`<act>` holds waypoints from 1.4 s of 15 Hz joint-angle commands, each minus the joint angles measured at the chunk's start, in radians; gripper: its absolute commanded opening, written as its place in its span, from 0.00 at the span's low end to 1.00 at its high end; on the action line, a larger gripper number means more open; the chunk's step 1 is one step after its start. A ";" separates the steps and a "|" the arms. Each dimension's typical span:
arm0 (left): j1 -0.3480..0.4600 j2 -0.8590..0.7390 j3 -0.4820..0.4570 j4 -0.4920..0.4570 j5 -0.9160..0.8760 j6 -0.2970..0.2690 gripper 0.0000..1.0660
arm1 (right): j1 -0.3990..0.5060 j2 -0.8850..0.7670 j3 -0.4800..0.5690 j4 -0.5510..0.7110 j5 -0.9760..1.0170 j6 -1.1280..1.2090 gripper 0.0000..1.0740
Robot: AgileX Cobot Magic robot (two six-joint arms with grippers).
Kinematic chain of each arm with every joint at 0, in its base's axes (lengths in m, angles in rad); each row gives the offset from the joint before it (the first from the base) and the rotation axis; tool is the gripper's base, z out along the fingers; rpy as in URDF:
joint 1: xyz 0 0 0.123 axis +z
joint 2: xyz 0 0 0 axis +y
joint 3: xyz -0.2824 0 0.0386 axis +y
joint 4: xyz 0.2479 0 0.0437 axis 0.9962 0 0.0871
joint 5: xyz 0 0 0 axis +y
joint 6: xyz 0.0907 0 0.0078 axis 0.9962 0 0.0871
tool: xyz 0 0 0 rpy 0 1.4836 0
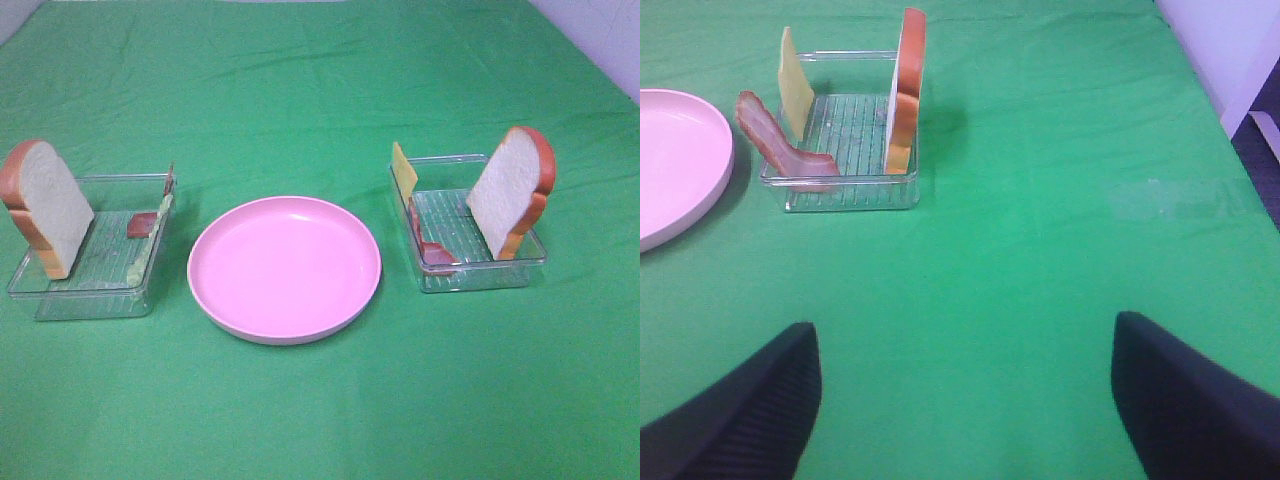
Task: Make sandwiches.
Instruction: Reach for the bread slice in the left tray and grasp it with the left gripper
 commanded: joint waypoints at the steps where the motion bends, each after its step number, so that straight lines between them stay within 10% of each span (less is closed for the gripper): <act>1: 0.004 -0.021 0.001 -0.003 -0.010 0.001 0.73 | -0.007 -0.013 -0.001 -0.004 -0.009 -0.012 0.71; 21: 0.004 -0.021 0.001 -0.003 -0.010 0.001 0.73 | -0.007 -0.013 -0.001 -0.004 -0.009 -0.012 0.71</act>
